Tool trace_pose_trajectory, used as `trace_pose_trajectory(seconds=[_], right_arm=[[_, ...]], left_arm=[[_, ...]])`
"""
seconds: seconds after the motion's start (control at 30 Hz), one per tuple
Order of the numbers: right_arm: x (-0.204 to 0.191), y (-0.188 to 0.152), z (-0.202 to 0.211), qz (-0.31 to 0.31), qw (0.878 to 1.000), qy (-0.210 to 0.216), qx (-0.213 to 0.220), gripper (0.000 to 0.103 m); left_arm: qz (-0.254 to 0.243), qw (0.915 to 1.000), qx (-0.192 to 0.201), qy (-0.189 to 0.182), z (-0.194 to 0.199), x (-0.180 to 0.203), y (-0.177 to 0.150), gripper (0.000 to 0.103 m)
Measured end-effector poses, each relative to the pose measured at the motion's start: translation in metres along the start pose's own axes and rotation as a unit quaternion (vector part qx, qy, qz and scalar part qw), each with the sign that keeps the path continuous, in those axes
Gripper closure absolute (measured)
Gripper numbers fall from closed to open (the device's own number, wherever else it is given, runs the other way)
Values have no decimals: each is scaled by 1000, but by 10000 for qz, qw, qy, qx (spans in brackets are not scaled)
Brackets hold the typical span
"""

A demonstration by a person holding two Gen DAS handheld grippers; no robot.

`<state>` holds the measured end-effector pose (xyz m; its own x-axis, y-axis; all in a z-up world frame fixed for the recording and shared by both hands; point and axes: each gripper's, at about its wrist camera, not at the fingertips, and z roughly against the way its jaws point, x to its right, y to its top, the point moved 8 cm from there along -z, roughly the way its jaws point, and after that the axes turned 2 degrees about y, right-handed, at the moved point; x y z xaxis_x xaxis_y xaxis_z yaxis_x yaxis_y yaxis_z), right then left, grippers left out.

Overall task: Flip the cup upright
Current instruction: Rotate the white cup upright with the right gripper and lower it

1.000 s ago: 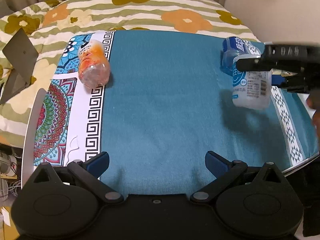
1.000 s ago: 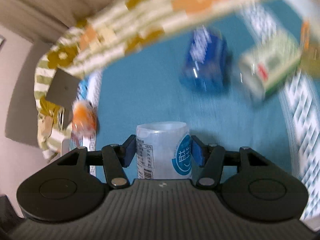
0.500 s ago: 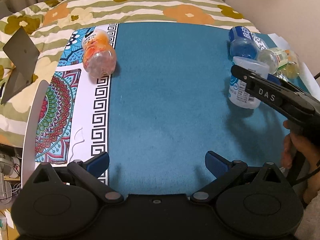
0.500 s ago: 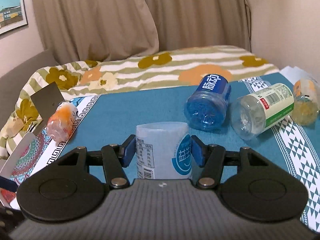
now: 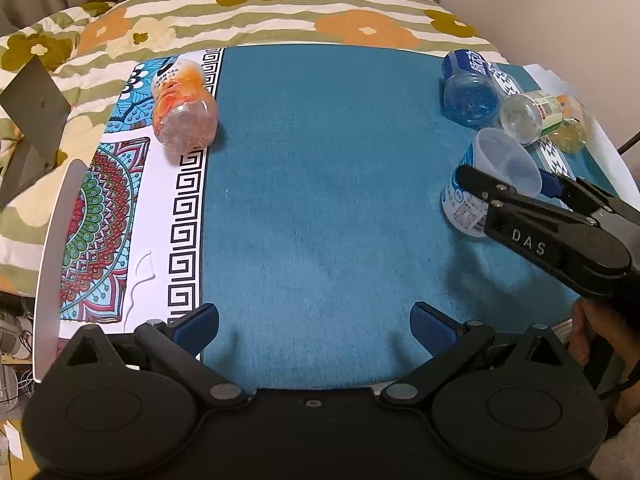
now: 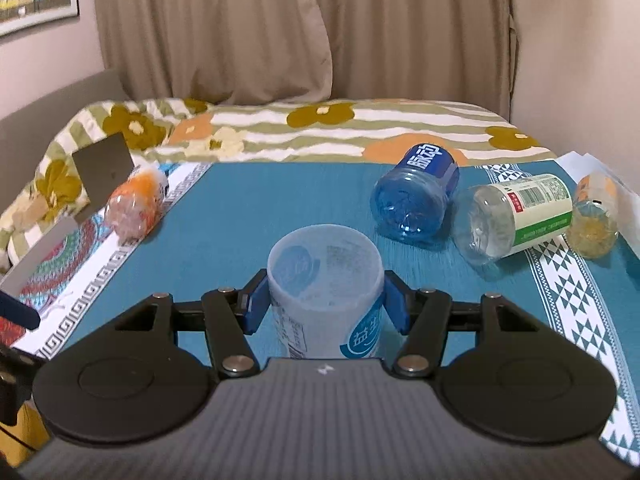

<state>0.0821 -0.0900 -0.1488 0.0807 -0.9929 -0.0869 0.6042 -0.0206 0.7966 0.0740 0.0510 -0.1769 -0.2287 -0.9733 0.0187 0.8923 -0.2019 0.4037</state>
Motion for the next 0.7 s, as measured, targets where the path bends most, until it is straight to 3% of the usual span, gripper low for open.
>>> trace_pose_trajectory(seconds=[0.2,0.5,0.63,0.7], right_arm=[[-4,3,-4,209,9982,-36,-558,28],[-3,3,-6,236,9970,-17,-739,27],[0,1,-6,202,9965,-174,-787,2],[0,1,-4,174,9968,-172,-762,0]], left_arm=[[142,9999,24,5,4,1,-1,0],[270,9996,73,106,10,1,-3,0],[268,9995,113,107,13,5,-2,0],[261,9995,129,132,16,6,-2,0]])
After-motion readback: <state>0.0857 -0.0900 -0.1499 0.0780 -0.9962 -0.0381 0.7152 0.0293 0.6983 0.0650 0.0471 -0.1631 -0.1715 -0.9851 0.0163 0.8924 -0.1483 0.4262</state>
